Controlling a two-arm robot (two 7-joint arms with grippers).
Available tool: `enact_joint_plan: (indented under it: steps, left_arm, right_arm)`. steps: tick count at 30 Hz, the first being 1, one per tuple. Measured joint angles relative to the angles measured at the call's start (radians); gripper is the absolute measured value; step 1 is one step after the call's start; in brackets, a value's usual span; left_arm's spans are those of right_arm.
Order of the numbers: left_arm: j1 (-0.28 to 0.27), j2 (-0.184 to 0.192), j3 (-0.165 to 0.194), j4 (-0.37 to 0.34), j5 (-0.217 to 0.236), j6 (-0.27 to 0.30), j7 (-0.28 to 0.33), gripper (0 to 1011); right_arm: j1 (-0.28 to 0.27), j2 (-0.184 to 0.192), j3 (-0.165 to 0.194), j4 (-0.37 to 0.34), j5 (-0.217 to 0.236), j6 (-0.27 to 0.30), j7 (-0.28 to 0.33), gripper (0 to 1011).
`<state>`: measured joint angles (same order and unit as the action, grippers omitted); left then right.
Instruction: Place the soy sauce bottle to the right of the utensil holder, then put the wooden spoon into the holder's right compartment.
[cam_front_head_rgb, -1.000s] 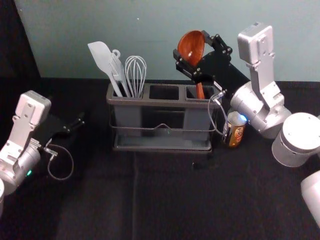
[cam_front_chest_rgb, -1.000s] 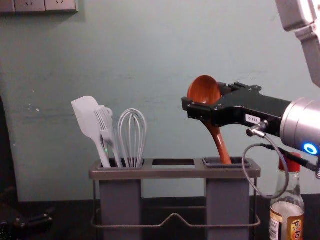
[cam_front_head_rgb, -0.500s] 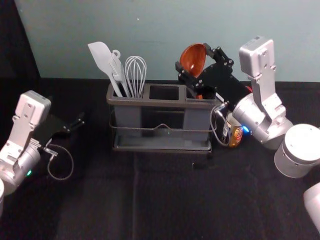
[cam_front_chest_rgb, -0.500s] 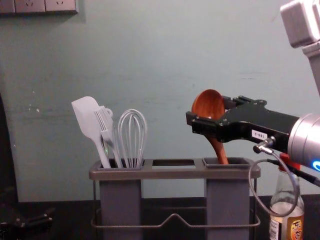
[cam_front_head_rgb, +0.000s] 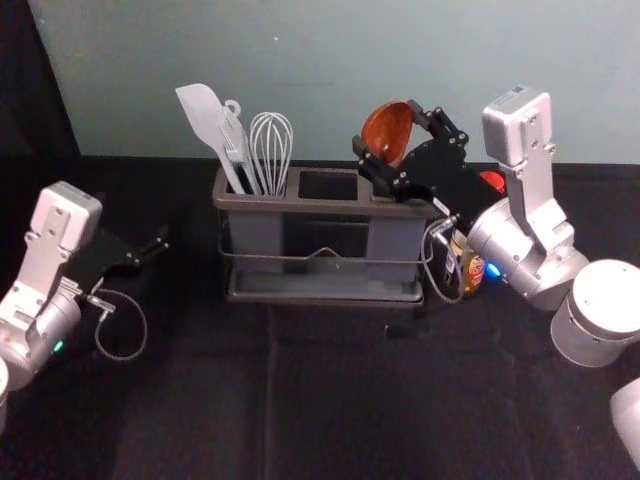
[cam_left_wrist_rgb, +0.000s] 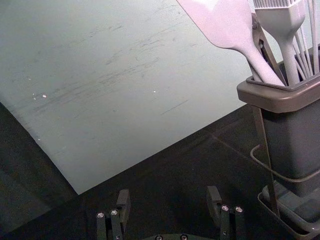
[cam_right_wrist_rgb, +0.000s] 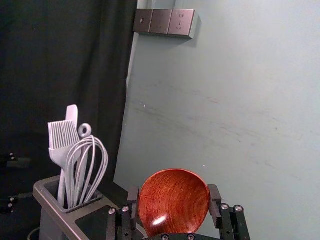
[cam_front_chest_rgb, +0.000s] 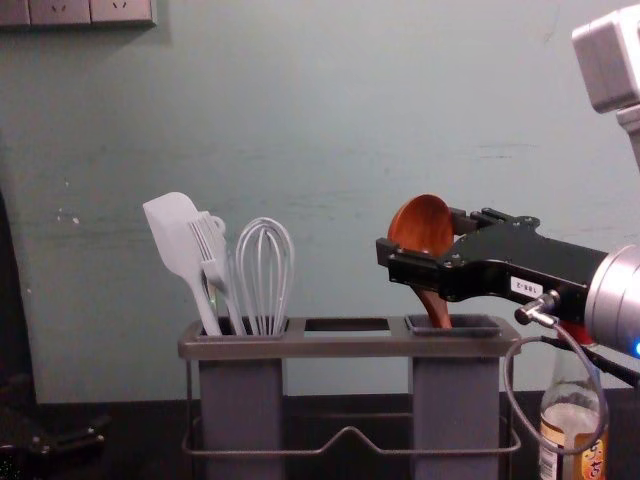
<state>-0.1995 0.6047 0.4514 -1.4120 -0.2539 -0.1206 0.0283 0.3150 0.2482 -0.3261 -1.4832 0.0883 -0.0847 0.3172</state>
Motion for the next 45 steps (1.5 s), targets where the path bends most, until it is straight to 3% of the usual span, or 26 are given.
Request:
enact_joint_plan:
  steps: [7,15,37,45]
  left_arm:
    - [0.0,0.0,0.0,0.0,0.0,0.0,0.0,1005]
    - [0.0,0.0,0.0,0.0,0.0,0.0,0.0,1005]
    - [0.0,0.0,0.0,0.0,0.0,0.0,0.0,1005]
    - [0.0,0.0,0.0,0.0,0.0,0.0,0.0,1005]
  right_arm:
    - [0.001,0.0,0.0,0.0,0.0,0.001,0.0,840]
    - [0.001,-0.001,-0.001,0.0,0.0,0.001,0.0,1004]
    - [0.003,-0.001,-0.001,0.0,-0.002,0.004,0.0,1004]
    - [0.018,0.023,-0.003,-0.051,-0.007,0.061,0.008,1004]
